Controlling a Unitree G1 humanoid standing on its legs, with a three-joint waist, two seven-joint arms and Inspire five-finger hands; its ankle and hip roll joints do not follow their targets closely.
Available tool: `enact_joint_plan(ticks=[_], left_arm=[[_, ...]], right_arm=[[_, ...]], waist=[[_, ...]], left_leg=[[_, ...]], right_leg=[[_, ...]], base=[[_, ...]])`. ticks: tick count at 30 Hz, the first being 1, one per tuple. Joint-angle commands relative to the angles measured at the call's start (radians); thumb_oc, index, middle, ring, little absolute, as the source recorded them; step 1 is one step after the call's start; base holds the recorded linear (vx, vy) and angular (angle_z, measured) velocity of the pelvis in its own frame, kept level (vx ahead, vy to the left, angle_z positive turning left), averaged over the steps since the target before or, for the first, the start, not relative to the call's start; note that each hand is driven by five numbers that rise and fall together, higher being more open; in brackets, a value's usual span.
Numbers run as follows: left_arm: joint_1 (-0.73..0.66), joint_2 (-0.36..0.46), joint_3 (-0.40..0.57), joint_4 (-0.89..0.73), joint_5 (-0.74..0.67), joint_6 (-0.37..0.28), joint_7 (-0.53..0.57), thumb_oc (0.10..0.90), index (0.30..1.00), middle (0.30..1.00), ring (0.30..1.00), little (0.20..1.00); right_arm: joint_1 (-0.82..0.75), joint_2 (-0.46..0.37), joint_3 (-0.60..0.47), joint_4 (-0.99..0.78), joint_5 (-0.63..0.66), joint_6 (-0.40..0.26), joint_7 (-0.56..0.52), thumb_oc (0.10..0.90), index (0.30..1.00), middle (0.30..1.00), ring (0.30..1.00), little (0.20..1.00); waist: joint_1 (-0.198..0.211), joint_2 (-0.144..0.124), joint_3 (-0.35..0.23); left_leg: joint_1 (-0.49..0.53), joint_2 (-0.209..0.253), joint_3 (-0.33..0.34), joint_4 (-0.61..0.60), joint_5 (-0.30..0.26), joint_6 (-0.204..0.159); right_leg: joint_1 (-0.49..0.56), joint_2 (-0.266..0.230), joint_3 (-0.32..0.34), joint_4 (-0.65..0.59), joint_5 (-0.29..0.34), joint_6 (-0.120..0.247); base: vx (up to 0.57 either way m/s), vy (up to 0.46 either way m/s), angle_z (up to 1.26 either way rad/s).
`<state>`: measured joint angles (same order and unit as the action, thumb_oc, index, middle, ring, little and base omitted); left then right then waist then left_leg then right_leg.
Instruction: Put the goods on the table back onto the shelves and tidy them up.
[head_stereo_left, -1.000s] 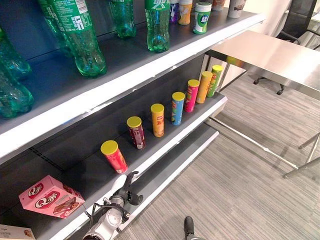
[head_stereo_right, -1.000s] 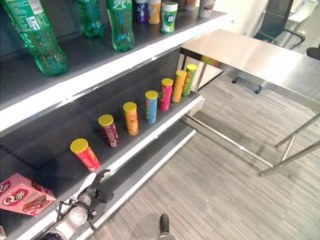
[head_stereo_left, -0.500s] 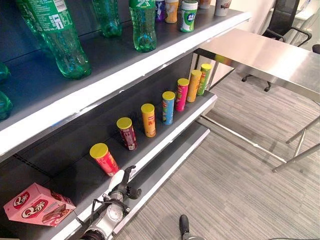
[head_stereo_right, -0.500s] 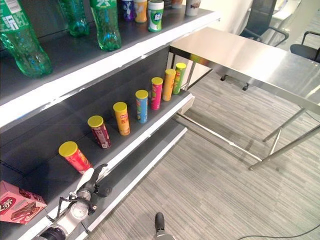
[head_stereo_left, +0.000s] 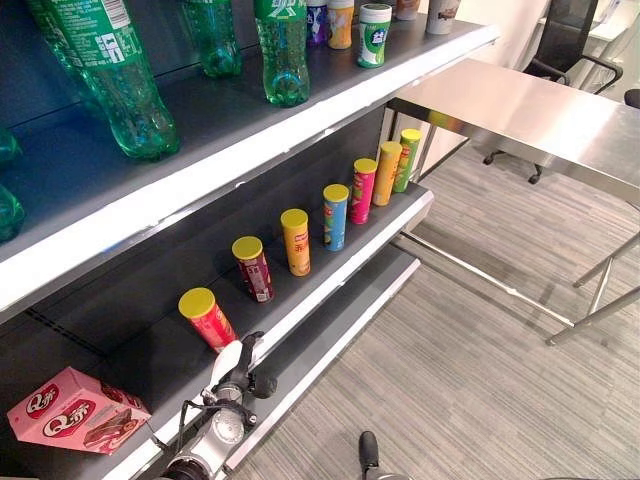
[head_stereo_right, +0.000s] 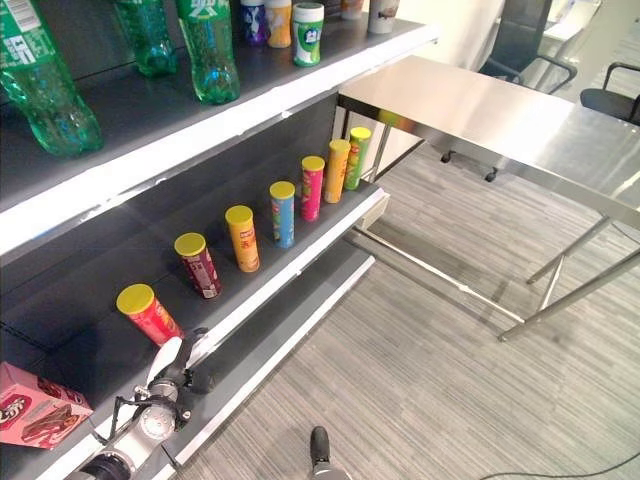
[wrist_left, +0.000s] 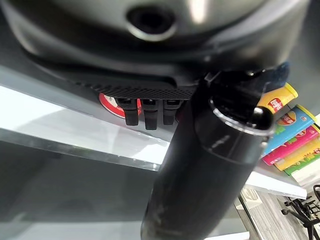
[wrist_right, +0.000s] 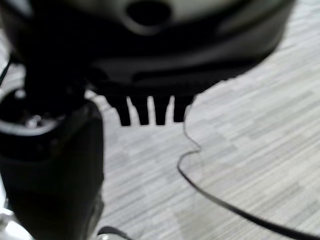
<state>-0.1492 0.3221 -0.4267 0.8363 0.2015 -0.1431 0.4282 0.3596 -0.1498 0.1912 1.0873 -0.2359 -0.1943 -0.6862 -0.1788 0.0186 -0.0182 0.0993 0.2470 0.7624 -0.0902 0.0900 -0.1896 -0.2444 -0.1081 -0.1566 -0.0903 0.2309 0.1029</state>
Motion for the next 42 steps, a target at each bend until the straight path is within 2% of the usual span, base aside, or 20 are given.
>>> enact_joint_plan(ticks=[1, 24, 42], left_arm=[[-0.141, 0.032, 0.065, 0.008, 0.042, -0.026, 0.082, 0.8, 0.9, 0.9, 0.9, 0.9], [-0.228, 0.099, 0.064, 0.094, 0.062, -0.007, 0.117, 0.8, 0.9, 0.9, 0.9, 0.9], [-0.255, 0.123, 0.083, 0.136, 0.043, -0.002, 0.133, 0.8, 0.9, 0.9, 0.9, 0.9]], right_arm=[[0.032, -0.028, 0.021, -0.049, -0.001, -0.032, -0.078, 0.8, 0.9, 0.9, 0.9, 0.9], [0.019, -0.042, 0.031, -0.041, 0.004, -0.041, -0.078, 0.8, 0.9, 0.9, 0.9, 0.9], [0.012, -0.049, 0.039, -0.053, -0.001, -0.053, -0.086, 0.8, 0.9, 0.9, 0.9, 0.9]], waist=[[0.01, 0.004, 0.042], [-0.007, 0.0, 0.061], [-0.015, -0.014, 0.072]], left_leg=[[0.021, 0.101, -0.121, 0.003, -0.016, -0.068], [0.001, 0.112, -0.107, 0.003, -0.009, -0.072], [-0.012, 0.118, -0.104, 0.003, -0.007, -0.072]], right_leg=[[0.076, -0.042, 0.017, 0.003, -0.064, 0.112], [0.042, -0.034, 0.032, 0.004, -0.052, 0.114], [0.02, -0.027, 0.04, 0.006, -0.044, 0.113]], base=[[0.0, 0.0, 0.0], [0.01, -0.003, -0.03], [0.0, -0.001, -0.01]])
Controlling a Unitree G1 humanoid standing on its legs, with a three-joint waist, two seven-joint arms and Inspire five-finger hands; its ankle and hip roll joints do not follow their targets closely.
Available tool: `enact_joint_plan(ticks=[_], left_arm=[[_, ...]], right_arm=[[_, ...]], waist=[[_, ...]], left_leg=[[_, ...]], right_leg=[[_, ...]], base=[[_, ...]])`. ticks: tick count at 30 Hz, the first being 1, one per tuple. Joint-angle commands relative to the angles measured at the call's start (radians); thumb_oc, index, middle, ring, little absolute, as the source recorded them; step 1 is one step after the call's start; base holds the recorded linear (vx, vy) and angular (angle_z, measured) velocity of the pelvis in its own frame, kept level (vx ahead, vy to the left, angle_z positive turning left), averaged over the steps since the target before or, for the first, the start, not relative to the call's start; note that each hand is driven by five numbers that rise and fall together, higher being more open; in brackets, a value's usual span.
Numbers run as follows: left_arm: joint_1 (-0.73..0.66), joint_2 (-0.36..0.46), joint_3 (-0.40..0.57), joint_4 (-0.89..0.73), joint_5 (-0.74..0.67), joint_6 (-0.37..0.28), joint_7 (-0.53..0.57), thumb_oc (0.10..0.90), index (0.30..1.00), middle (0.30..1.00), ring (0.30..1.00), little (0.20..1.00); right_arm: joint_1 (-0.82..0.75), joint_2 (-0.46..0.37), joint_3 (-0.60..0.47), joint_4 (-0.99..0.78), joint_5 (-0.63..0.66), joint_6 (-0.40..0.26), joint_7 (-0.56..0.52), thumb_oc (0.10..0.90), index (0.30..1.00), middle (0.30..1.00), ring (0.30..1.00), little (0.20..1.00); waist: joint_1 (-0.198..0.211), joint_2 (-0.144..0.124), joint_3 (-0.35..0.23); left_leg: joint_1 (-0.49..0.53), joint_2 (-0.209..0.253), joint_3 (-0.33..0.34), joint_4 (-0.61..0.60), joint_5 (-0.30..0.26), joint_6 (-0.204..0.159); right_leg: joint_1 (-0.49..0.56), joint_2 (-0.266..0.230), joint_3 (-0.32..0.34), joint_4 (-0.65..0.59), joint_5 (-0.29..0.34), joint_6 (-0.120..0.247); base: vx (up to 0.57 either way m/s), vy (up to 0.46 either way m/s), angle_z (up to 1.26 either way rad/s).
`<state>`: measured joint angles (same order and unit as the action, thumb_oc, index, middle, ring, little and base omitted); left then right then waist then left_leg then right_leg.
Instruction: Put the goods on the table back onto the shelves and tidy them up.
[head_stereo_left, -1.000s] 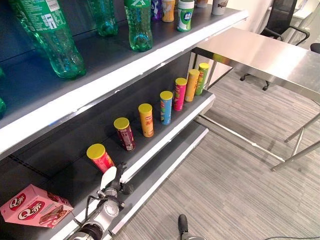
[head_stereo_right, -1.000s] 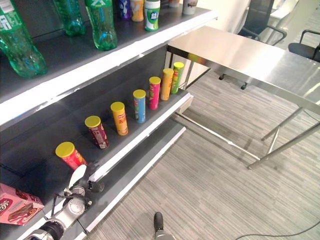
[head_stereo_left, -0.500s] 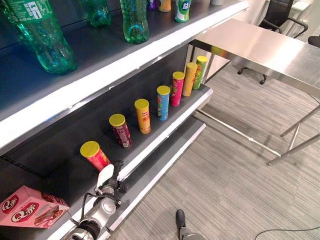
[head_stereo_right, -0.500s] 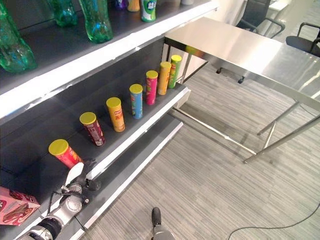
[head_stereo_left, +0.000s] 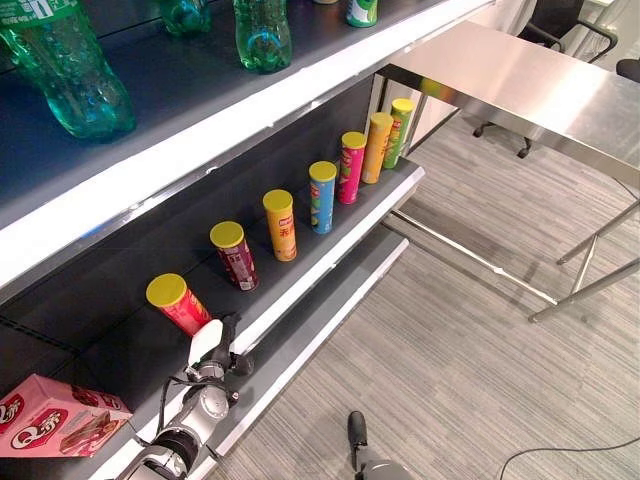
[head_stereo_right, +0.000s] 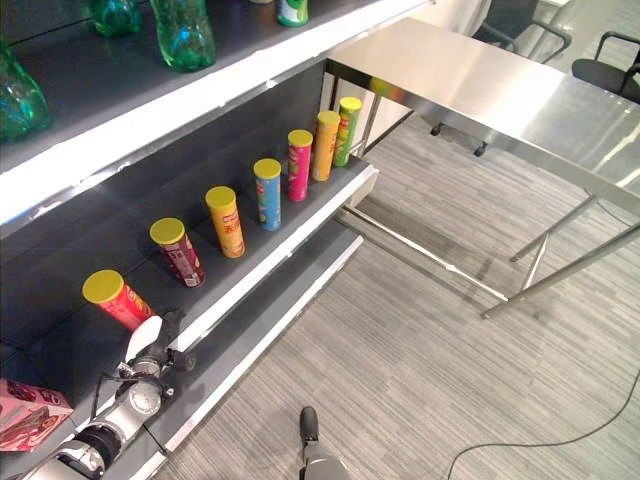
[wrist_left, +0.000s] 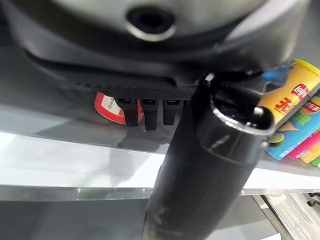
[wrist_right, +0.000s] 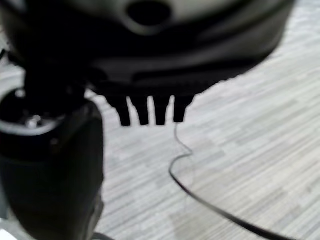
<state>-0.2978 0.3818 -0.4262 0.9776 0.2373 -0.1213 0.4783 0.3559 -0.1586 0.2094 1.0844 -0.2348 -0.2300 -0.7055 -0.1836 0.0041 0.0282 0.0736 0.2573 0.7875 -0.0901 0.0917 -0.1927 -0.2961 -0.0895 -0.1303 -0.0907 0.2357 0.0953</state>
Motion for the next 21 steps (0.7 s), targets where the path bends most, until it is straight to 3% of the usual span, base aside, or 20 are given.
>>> enact_joint_plan(ticks=[1, 21], left_arm=[[-0.107, 0.064, 0.083, -0.002, 0.008, -0.025, 0.084, 0.8, 0.9, 0.9, 0.9, 0.9], [-0.123, 0.086, 0.097, 0.039, -0.006, -0.018, 0.097, 0.8, 0.9, 0.9, 0.9, 0.9]], right_arm=[[0.017, -0.041, 0.022, -0.052, -0.004, -0.017, -0.067, 0.8, 0.9, 0.9, 0.9, 0.9], [0.022, -0.04, 0.022, -0.051, 0.007, -0.024, -0.071, 0.8, 0.9, 0.9, 0.9, 0.9]], waist=[[-0.01, -0.001, 0.026], [-0.007, -0.012, 0.032]], left_leg=[[0.014, 0.108, -0.129, 0.003, -0.009, -0.069], [0.017, 0.104, -0.133, 0.003, -0.013, -0.069]], right_leg=[[0.071, -0.046, 0.015, 0.007, -0.048, 0.121], [0.073, -0.045, 0.014, 0.006, -0.047, 0.122]], base=[[0.0, 0.0, 0.0], [0.0, 0.0, 0.0]])
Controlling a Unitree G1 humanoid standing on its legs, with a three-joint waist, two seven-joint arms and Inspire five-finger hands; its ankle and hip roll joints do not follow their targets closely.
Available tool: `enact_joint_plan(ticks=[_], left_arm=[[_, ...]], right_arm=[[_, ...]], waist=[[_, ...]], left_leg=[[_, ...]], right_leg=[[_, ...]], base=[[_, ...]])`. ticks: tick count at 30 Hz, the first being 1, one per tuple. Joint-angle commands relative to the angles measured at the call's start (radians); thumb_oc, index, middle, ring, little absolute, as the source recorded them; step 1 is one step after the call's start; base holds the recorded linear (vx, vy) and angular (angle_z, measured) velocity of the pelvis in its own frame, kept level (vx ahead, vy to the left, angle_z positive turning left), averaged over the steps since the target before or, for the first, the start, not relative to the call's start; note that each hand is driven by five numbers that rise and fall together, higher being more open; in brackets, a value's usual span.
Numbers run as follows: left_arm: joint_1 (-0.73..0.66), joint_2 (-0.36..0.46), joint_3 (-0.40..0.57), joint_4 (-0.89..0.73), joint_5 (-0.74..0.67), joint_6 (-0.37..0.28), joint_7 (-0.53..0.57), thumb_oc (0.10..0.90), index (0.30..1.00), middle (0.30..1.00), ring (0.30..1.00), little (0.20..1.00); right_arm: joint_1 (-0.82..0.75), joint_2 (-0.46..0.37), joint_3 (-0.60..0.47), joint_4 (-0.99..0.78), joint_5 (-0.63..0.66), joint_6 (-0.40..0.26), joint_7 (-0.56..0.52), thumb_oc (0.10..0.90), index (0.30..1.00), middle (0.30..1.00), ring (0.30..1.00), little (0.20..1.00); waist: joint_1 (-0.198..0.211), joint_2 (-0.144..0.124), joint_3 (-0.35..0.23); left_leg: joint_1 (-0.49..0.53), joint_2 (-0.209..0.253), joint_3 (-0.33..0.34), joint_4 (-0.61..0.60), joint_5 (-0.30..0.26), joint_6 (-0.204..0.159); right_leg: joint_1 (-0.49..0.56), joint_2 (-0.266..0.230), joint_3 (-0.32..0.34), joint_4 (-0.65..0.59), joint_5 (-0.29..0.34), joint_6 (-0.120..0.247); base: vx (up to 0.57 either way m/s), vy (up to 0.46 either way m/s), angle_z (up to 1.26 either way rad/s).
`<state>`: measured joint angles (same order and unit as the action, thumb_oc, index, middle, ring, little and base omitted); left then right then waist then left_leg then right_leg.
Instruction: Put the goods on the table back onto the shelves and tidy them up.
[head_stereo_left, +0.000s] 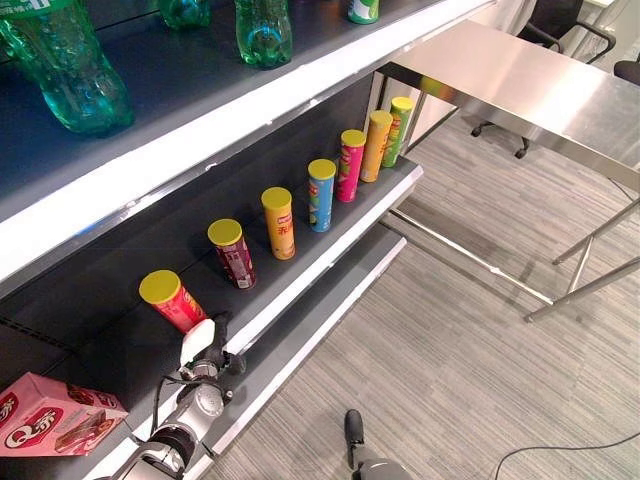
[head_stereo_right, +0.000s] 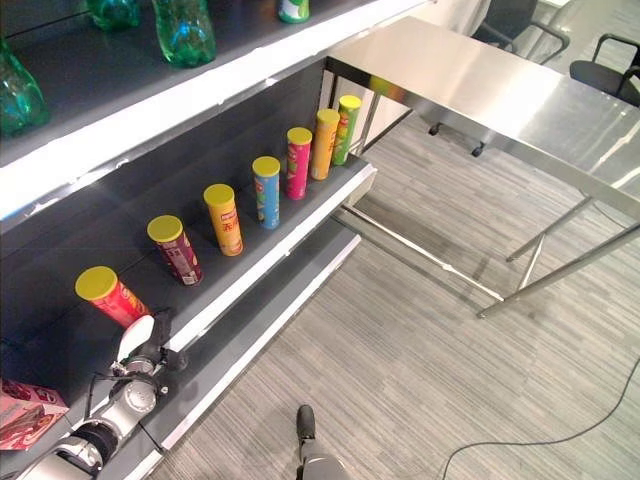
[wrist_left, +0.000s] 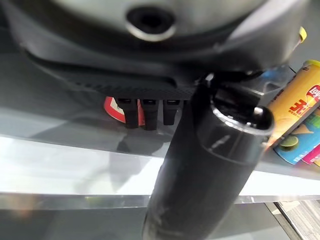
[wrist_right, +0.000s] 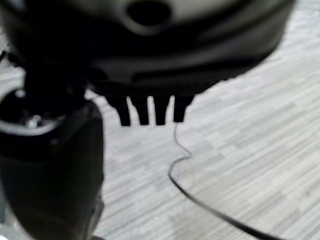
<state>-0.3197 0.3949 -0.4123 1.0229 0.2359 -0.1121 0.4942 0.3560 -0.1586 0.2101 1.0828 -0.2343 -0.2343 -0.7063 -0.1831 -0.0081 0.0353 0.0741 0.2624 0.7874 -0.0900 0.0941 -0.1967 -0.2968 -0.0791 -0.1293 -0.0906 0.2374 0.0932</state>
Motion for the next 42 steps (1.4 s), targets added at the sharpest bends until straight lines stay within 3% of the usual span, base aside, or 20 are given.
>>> enact_joint_plan(ticks=[1, 8, 14, 25, 29, 33, 37, 38, 42], left_arm=[[-0.099, 0.071, 0.084, -0.006, -0.004, -0.028, 0.081, 0.8, 0.9, 0.9, 0.9, 0.9], [-0.071, 0.055, 0.084, -0.045, -0.002, -0.037, 0.08, 0.8, 0.9, 0.9, 0.9, 0.9], [0.02, 0.023, 0.107, -0.193, -0.032, -0.066, 0.066, 0.8, 0.9, 0.9, 0.9, 0.9], [0.271, 0.02, 0.173, -0.525, -0.123, -0.129, -0.064, 0.8, 0.9, 0.9, 0.9, 0.9], [0.35, 0.023, 0.211, -0.547, -0.138, -0.134, -0.078, 0.8, 0.9, 0.9, 0.9, 0.9], [0.441, -0.014, 0.257, -0.432, -0.146, -0.127, -0.077, 0.8, 0.9, 0.9, 0.9, 0.9], [0.493, -0.097, 0.333, -0.113, -0.186, -0.098, -0.057, 0.8, 0.9, 0.9, 0.9, 0.9], [0.496, -0.161, 0.384, 0.116, -0.248, -0.073, -0.052, 0.8, 0.9, 0.9, 0.9, 0.9], [0.523, -0.225, 0.422, 0.285, -0.294, -0.045, -0.093, 0.8, 0.9, 0.9, 0.9, 0.9]], right_arm=[[0.022, -0.038, 0.022, -0.046, 0.008, -0.019, -0.071, 0.8, 0.9, 0.9, 0.9, 0.9], [0.02, -0.036, 0.015, -0.043, 0.006, -0.015, -0.075, 0.8, 0.9, 0.9, 0.9, 0.9], [0.016, -0.024, -0.008, -0.041, 0.014, -0.009, -0.076, 0.8, 0.9, 0.9, 0.9, 0.9], [-0.038, -0.019, -0.072, 0.021, 0.032, 0.026, -0.034, 0.8, 0.9, 0.9, 0.9, 0.9], [-0.057, -0.019, -0.086, 0.044, 0.034, 0.034, -0.03, 0.8, 0.9, 0.9, 0.9, 0.9], [-0.099, -0.009, -0.109, 0.102, 0.06, 0.034, -0.02, 0.8, 0.9, 0.9, 0.9, 0.9], [-0.121, 0.005, -0.121, 0.146, 0.078, 0.024, -0.006, 0.8, 0.9, 0.9, 0.9, 0.9], [-0.138, 0.016, -0.123, 0.173, 0.097, 0.02, -0.001, 0.8, 0.9, 0.9, 0.9, 0.9], [-0.144, 0.032, -0.119, 0.198, 0.111, 0.014, 0.017, 0.8, 0.9, 0.9, 0.9, 0.9]], waist=[[-0.008, 0.0, 0.025], [-0.001, 0.003, 0.02], [0.018, 0.006, 0.013], [0.093, 0.019, -0.01], [0.115, 0.02, -0.012], [0.149, 0.027, -0.018], [0.176, 0.027, -0.027], [0.189, 0.02, -0.034], [0.191, 0.018, -0.042]], left_leg=[[0.018, 0.099, -0.133, 0.003, -0.016, -0.065], [0.028, 0.095, -0.136, 0.003, -0.021, -0.065], [0.046, 0.087, -0.151, 0.003, -0.031, -0.063], [0.067, 0.047, -0.214, 0.003, -0.048, -0.043], [0.061, 0.038, -0.221, 0.003, -0.029, -0.028], [0.066, 0.033, -0.242, 0.003, -0.032, -0.02], [0.069, 0.026, -0.26, 0.003, -0.033, -0.015], [0.067, 0.02, -0.275, 0.003, -0.035, -0.012], [0.069, 0.015, -0.279, 0.003, -0.037, -0.01]], right_leg=[[0.075, -0.055, 0.013, 0.006, -0.049, 0.124], [0.091, -0.058, 0.008, 0.006, -0.054, 0.122], [0.122, -0.064, -0.005, 0.004, -0.065, 0.121], [0.188, -0.097, -0.043, 0.004, -0.075, 0.125], [0.196, -0.107, -0.06, 0.003, -0.061, 0.115], [0.22, -0.116, -0.077, 0.003, -0.064, 0.116], [0.236, -0.121, -0.096, 0.003, -0.066, 0.116], [0.247, -0.128, -0.108, 0.003, -0.067, 0.115], [0.255, -0.131, -0.115, 0.004, -0.068, 0.116]], base=[[0.0, 0.0, 0.0], [0.0, 0.0, 0.0], [0.0, 0.001, 0.01], [0.0, 0.031, 0.17], [-0.06, 0.014, 0.14], [-0.04, 0.026, 0.26], [-0.01, 0.047, 0.18], [-0.01, 0.048, 0.24], [0.01, 0.04, 0.22]])
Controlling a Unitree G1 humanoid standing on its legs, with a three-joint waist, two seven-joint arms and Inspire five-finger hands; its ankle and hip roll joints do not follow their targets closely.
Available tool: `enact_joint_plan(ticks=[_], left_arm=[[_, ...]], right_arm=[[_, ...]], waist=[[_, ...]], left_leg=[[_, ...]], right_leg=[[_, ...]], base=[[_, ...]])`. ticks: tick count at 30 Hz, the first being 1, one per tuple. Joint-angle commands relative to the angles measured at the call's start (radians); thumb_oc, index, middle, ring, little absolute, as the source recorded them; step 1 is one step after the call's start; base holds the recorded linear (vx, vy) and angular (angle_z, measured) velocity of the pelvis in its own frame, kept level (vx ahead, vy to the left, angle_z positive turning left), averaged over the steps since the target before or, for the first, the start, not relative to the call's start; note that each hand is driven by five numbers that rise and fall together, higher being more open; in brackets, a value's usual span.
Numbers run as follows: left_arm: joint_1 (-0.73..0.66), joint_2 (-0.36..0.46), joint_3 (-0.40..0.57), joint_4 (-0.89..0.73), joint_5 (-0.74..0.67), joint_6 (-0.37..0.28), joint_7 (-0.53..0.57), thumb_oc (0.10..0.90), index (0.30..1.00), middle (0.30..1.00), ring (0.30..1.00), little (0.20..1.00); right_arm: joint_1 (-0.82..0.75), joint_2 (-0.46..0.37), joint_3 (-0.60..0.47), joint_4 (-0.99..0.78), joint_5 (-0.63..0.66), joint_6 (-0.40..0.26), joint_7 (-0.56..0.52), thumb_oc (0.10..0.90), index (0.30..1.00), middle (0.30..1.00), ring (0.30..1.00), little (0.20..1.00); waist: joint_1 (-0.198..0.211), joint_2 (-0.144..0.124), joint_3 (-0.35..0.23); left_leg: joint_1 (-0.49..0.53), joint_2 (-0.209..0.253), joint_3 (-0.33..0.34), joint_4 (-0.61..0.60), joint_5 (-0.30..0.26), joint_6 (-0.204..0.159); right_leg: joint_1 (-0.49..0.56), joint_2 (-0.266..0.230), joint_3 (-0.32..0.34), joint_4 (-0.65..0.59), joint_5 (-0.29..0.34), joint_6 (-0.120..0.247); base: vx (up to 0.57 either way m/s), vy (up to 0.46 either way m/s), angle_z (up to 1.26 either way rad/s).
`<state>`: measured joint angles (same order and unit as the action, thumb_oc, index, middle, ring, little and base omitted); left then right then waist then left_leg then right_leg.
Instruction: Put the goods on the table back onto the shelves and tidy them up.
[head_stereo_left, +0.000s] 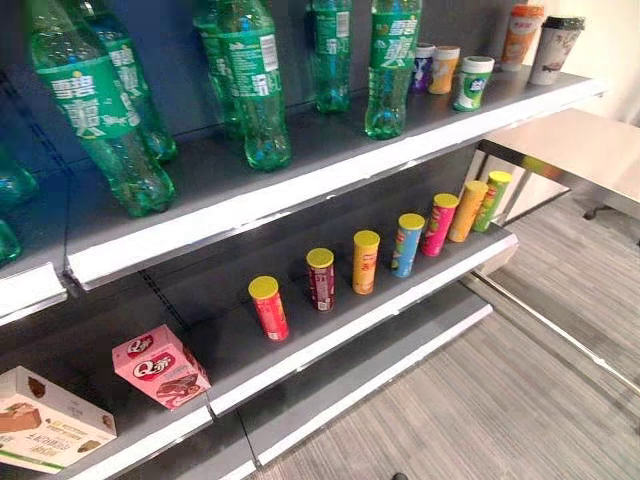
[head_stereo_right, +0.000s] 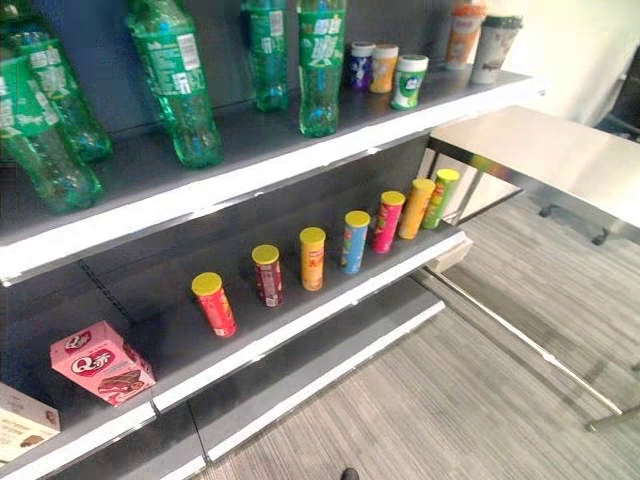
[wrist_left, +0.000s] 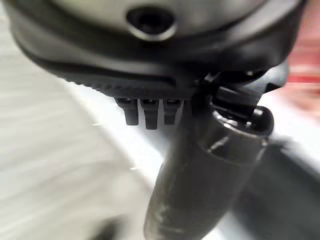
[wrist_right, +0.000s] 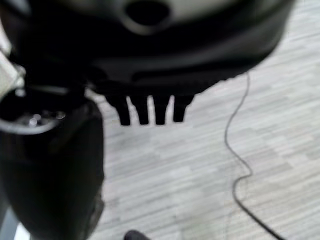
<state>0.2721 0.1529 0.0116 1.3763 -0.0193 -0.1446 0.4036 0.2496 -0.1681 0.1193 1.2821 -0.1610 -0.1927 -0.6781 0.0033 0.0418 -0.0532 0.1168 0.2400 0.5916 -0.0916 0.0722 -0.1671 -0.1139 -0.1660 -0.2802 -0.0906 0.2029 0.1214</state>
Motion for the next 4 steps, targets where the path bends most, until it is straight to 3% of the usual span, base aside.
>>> enact_joint_plan(ticks=[1, 4], left_arm=[[-0.066, 0.003, 0.006, -0.038, -0.052, -0.009, -0.011, 0.8, 0.9, 0.9, 0.9, 0.9], [-0.051, -0.037, 0.042, 0.007, -0.142, -0.007, -0.046, 0.8, 0.9, 0.9, 0.9, 0.9]], right_arm=[[-0.04, 0.043, -0.027, 0.006, 0.041, -0.029, -0.007, 0.8, 0.9, 0.9, 0.9, 0.9], [-0.036, 0.051, -0.009, 0.011, 0.04, -0.025, 0.009, 0.8, 0.9, 0.9, 0.9, 0.9]], waist=[[0.003, -0.034, 0.046], [0.005, -0.041, 0.044]], left_leg=[[0.025, 0.036, -0.084, 0.004, -0.016, -0.039], [0.023, 0.032, -0.09, 0.004, -0.018, -0.037]], right_leg=[[0.073, -0.045, 0.035, 0.005, -0.033, 0.088], [0.076, -0.049, 0.031, 0.006, -0.03, 0.088]], base=[[0.01, 0.024, 0.08], [0.0, 0.039, 0.07]])
